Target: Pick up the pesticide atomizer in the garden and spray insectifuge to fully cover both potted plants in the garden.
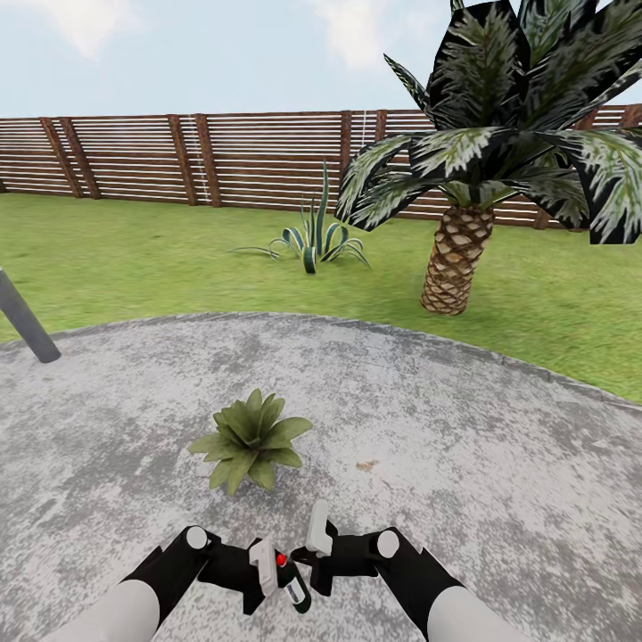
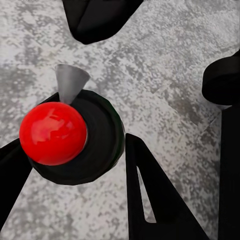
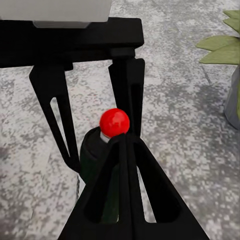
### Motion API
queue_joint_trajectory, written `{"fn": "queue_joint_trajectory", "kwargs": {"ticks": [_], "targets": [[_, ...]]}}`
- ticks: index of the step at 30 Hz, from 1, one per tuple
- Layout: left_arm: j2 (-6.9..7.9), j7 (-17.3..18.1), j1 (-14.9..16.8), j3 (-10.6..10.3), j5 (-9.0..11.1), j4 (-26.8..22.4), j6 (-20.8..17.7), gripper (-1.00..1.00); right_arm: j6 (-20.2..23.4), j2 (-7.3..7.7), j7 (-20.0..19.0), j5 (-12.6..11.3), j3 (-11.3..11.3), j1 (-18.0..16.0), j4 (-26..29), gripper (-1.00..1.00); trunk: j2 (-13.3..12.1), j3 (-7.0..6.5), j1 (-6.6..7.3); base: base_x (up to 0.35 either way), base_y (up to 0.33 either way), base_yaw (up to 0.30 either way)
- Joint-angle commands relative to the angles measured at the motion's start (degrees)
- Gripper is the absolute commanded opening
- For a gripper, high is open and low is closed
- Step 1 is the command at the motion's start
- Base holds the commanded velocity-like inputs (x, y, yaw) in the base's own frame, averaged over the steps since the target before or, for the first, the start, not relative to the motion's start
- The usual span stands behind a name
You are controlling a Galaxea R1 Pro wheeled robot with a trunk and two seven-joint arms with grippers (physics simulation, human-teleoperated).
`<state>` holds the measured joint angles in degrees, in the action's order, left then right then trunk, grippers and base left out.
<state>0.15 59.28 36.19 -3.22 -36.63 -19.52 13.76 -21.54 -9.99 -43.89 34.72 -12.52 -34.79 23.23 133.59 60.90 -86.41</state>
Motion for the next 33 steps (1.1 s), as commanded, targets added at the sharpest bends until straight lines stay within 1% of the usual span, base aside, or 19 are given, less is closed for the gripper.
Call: {"fn": "queue_joint_trajectory", "kwargs": {"ticks": [1,11,26,33], "targets": [[0.02,0.0,0.0,-0.1,-0.2,-0.1,0.4,-1.00,-0.3,-0.01,0.0,0.5,0.0,0.0,0.1,-1.00,0.0,0.05,0.01,0.000,0.000,0.000],[0.03,0.0,0.0,-0.1,-0.2,-0.1,0.4,-1.00,-0.3,-0.01,0.1,0.5,0.0,0.0,0.1,-1.00,0.0,0.05,0.01,0.000,0.000,0.000],[-0.68,0.0,0.0,-0.1,-0.1,-0.1,0.8,-1.00,-0.3,-0.01,0.1,0.5,0.0,0.0,0.1,-1.00,0.0,0.05,0.01,0.000,0.000,0.000],[-0.69,0.0,0.0,-0.1,-0.1,-0.1,1.1,-1.00,-0.3,-0.01,0.1,0.5,0.0,0.0,0.1,-1.00,0.0,0.05,0.01,0.000,0.000,0.000]]}}
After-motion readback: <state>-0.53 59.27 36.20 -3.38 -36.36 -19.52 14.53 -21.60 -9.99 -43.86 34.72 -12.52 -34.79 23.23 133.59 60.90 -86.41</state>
